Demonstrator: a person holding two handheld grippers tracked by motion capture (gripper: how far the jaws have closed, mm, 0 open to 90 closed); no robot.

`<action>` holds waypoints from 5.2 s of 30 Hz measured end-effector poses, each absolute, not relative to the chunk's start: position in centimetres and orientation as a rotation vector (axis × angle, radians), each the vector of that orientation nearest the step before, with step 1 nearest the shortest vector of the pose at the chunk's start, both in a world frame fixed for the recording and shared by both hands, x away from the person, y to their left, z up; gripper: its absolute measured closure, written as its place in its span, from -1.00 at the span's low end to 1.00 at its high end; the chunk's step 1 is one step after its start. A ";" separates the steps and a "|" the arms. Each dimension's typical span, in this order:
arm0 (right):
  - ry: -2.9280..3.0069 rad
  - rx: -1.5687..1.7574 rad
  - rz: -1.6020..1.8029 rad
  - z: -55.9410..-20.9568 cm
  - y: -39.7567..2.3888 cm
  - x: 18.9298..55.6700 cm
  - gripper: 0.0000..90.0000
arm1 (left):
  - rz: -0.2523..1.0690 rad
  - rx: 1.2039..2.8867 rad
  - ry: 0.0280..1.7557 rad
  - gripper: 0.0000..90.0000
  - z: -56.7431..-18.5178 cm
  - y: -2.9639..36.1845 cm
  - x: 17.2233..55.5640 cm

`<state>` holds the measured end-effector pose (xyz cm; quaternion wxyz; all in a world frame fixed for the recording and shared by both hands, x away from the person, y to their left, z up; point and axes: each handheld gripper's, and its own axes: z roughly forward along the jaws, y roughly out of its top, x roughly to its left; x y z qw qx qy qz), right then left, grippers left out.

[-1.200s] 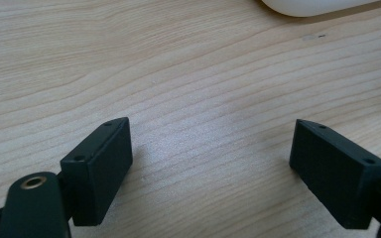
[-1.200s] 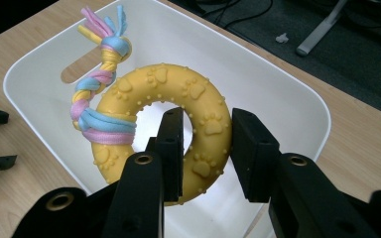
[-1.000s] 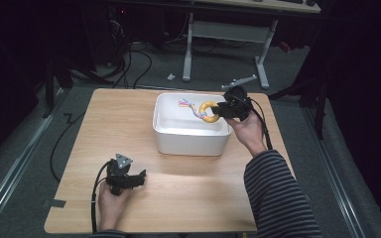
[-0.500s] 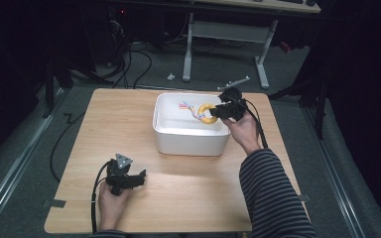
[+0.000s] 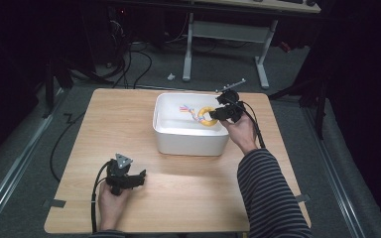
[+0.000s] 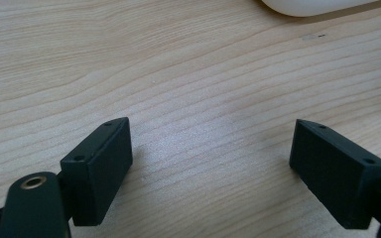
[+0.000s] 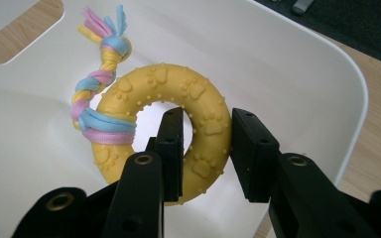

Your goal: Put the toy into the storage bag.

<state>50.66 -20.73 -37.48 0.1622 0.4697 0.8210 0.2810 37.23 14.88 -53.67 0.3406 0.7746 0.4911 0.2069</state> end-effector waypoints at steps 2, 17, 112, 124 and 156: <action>2.355 1.344 0.781 -37.7 -20.6 50.7 0.51 | 0.538 2.015 1.278 -0.62 -53.7 14.9 37.2; 2.399 1.322 0.778 -38.5 -20.6 49.8 0.51 | 0.538 2.015 1.278 -0.62 -53.7 14.9 37.2; 2.068 1.405 0.997 -37.8 -35.3 36.2 -0.07 | 0.541 2.018 1.278 -0.63 -53.7 14.8 37.3; 2.088 1.519 0.994 -43.2 -36.5 34.8 -0.08 | 0.542 2.019 1.278 -0.63 -53.7 14.8 37.3; 2.090 1.555 0.903 -51.2 -33.9 35.0 -0.08 | 0.542 2.018 1.279 -0.63 -53.7 14.8 37.3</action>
